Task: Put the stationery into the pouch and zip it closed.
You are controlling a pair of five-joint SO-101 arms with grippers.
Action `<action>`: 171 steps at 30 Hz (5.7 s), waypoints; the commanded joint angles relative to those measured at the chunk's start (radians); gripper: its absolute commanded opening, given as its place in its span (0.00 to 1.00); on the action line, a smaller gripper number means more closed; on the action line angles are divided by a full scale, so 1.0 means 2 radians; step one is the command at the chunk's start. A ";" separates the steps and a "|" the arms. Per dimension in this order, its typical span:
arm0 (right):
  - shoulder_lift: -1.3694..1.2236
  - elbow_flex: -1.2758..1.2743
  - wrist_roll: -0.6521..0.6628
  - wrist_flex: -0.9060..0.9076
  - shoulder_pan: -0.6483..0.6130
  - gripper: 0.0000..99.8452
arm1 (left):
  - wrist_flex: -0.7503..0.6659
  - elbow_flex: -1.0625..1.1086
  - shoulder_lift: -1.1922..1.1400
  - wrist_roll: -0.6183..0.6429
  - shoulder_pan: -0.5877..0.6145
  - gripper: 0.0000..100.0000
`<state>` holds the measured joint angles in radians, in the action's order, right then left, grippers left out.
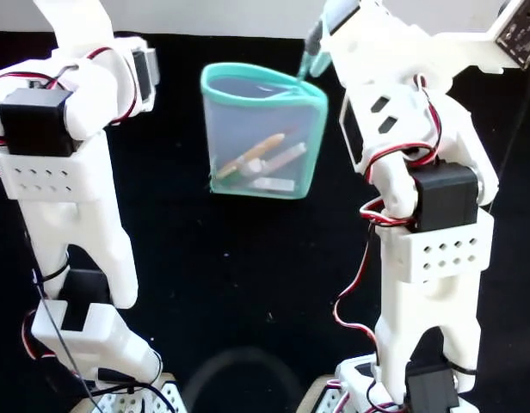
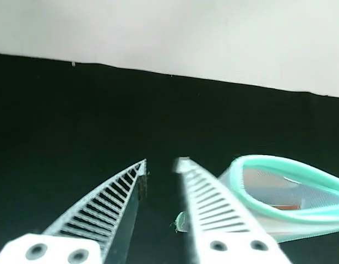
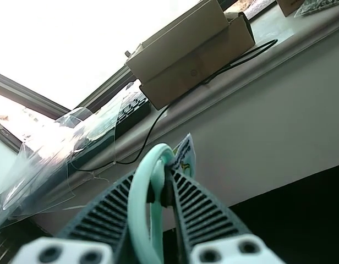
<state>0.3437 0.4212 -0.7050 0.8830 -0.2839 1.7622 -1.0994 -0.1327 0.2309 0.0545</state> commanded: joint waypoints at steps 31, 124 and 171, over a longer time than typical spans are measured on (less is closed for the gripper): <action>0.003 0.021 -0.002 0.014 0.002 0.01 | -0.147 0.436 0.128 0.001 -0.096 0.01; -0.052 0.137 0.030 0.066 -0.155 0.01 | -0.393 0.565 0.128 -0.001 -0.016 0.01; -0.076 0.227 0.027 0.223 -0.229 0.01 | -0.384 0.556 0.133 -0.001 0.105 0.01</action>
<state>0.1918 0.8385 -0.6575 1.3157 -0.7089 0.9751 0.0345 0.0821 0.2325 0.2325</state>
